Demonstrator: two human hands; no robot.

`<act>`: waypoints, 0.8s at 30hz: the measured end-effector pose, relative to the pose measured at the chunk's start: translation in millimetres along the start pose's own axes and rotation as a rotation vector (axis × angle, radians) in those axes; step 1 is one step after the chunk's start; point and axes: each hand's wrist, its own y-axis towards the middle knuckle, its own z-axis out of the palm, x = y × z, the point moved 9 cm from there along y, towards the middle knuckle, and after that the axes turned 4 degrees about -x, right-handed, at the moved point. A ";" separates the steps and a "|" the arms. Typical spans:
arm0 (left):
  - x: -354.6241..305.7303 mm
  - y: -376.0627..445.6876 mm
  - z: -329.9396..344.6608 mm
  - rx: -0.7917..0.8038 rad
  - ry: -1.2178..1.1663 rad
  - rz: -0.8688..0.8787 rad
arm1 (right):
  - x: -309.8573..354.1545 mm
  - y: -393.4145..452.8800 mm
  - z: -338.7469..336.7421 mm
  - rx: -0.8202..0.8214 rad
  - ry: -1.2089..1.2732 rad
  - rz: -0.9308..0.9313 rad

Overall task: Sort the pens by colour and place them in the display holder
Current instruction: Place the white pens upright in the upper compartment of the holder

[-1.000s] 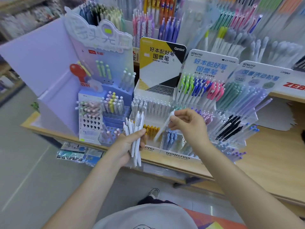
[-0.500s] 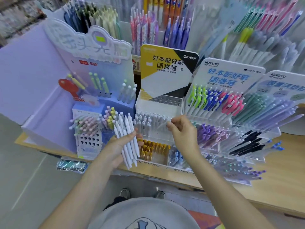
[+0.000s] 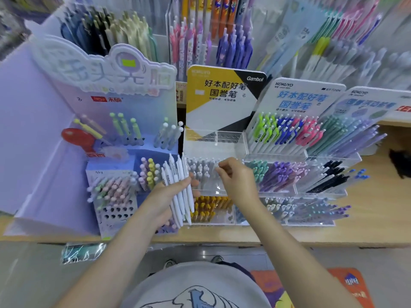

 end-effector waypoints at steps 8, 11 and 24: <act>-10.1 -2.4 2.8 0.087 0.070 0.012 | 0.7 -6.0 12.2 0.003 -0.097 -0.012; -11.4 -4.8 6.6 0.097 0.111 0.010 | 5.8 -11.8 -3.7 -0.026 0.034 0.083; -13.7 -16.9 26.9 0.105 0.258 0.049 | 26.1 -33.3 5.8 0.259 0.690 0.451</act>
